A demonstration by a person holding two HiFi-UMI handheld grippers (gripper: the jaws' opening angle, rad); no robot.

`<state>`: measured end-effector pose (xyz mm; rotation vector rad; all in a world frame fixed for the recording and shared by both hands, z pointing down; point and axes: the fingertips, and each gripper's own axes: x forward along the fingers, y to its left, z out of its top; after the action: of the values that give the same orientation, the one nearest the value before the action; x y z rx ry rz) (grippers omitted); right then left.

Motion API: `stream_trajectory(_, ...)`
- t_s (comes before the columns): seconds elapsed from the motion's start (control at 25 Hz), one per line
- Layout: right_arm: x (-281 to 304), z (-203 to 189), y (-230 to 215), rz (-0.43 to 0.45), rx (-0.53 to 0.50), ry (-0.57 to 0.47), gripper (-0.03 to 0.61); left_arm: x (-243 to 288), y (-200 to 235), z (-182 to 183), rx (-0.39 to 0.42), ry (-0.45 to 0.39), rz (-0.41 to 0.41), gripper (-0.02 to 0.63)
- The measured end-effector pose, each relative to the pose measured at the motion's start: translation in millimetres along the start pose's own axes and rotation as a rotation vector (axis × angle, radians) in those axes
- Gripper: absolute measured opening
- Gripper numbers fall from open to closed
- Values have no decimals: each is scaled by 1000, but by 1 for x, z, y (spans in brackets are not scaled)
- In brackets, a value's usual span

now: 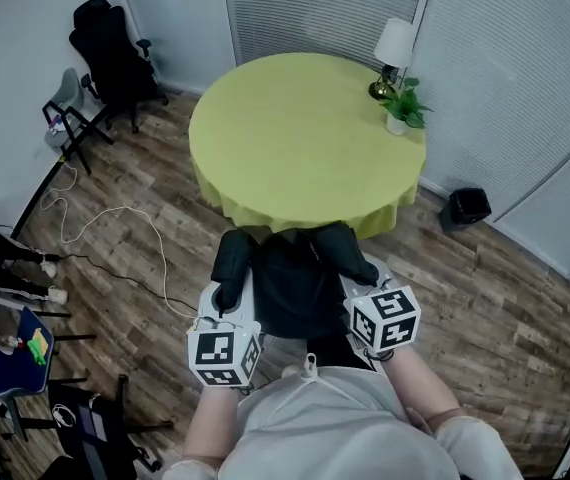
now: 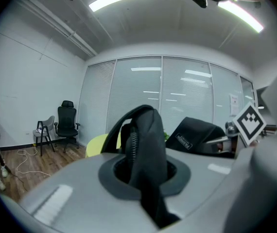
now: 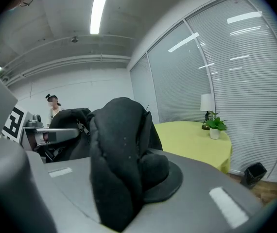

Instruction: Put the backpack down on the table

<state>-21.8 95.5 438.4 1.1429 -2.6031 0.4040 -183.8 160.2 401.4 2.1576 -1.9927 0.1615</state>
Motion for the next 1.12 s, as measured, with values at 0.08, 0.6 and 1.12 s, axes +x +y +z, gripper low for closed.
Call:
stream_trajectory(0.08,19,13,-15,18,-7,-5,29,23,4,10,2,-7,13,26)
stream_trajectory(0.6,150,110,-148,133,-63,-23,29,210,7,73,-13,-40,113,28)
stream_trajectory(1.12,254,136,-247,99,-24,32,29,360,24,77,-48,26,87,28)
